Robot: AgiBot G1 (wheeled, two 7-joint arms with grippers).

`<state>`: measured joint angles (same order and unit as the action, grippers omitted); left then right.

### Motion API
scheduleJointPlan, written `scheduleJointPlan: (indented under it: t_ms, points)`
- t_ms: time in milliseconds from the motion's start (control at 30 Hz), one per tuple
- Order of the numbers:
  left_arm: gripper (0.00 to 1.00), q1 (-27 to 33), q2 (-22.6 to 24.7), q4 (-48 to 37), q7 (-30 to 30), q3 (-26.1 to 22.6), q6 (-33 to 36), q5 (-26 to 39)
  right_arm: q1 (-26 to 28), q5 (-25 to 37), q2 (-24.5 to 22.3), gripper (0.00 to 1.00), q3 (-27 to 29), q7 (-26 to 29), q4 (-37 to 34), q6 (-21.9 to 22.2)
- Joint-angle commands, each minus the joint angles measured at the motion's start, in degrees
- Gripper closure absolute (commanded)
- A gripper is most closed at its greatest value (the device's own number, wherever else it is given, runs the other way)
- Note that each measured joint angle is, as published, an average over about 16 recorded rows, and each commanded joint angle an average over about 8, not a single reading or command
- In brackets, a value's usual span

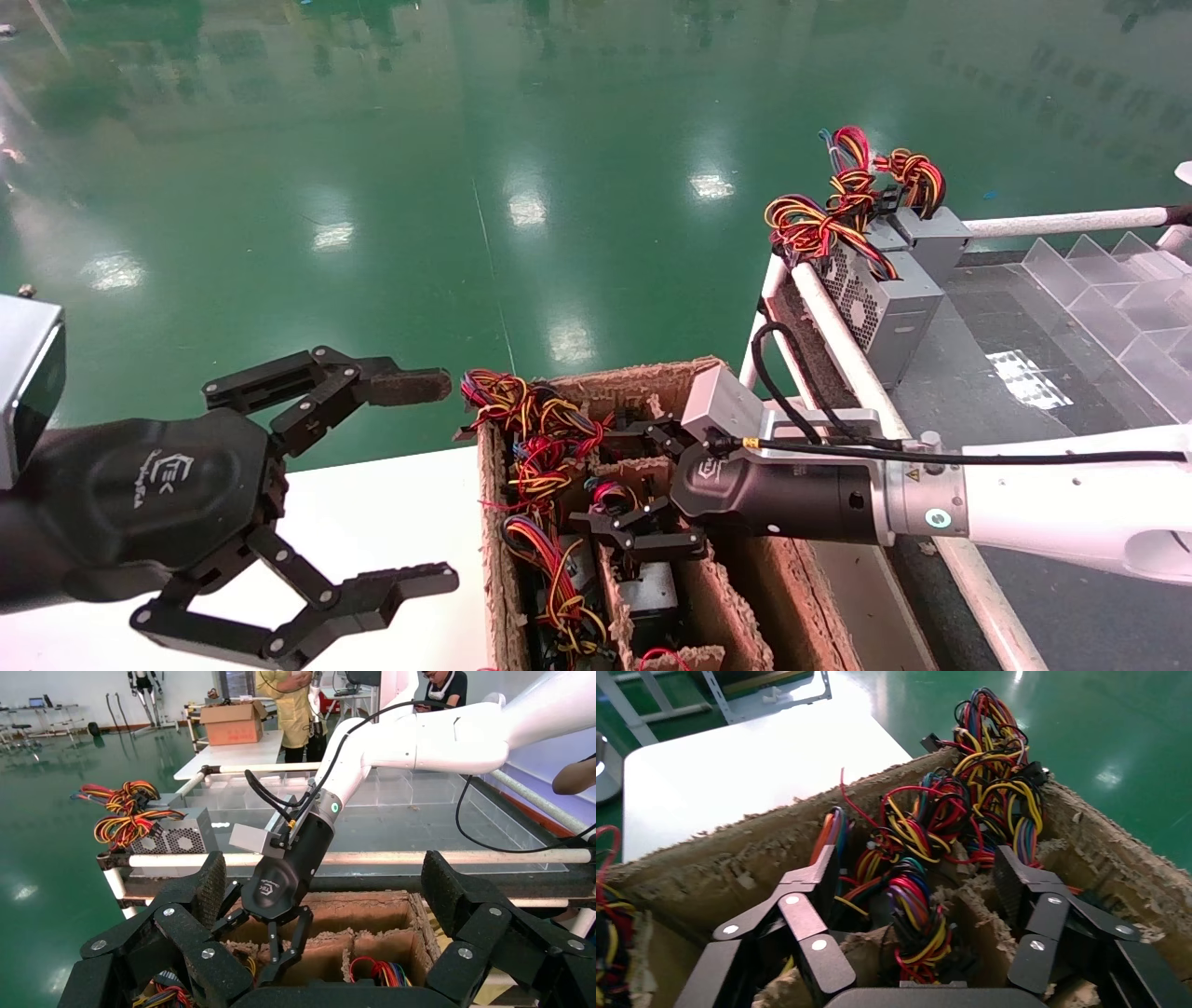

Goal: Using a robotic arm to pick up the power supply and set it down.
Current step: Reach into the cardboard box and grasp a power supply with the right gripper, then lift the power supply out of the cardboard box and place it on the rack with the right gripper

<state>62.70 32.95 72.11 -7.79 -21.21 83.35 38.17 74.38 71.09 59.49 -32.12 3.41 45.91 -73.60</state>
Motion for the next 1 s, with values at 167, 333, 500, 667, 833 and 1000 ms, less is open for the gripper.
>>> scheduleJointPlan:
  t_ms: [167,333,500,667,833,1000]
  points:
    - [0.0,0.0,0.0,0.0,0.0,0.0,0.0,0.0,0.0,0.6,0.6,1.0,-0.1,-2.1,-1.5,0.6]
    - [0.0,0.0,0.0,0.0,0.0,0.0,0.0,0.0,-0.2,0.8,0.7,1.0,-0.1,-3.0,-2.2,0.9]
    - [0.0,0.0,0.0,0.0,0.0,0.0,0.0,0.0,-0.1,0.7,0.8,1.0,0.0,-3.5,-3.0,1.0]
    - [0.0,0.0,0.0,0.0,0.0,0.0,0.0,0.0,-0.1,0.6,1.0,1.0,0.1,-4.0,-3.7,1.0]
    - [0.0,0.0,0.0,0.0,0.0,0.0,0.0,0.0,-0.2,0.3,0.9,1.0,0.3,-4.7,-4.1,0.9]
    - [0.0,0.0,0.0,0.0,0.0,0.0,0.0,0.0,-0.3,-0.4,0.4,1.0,0.8,-5.2,-4.0,0.4]
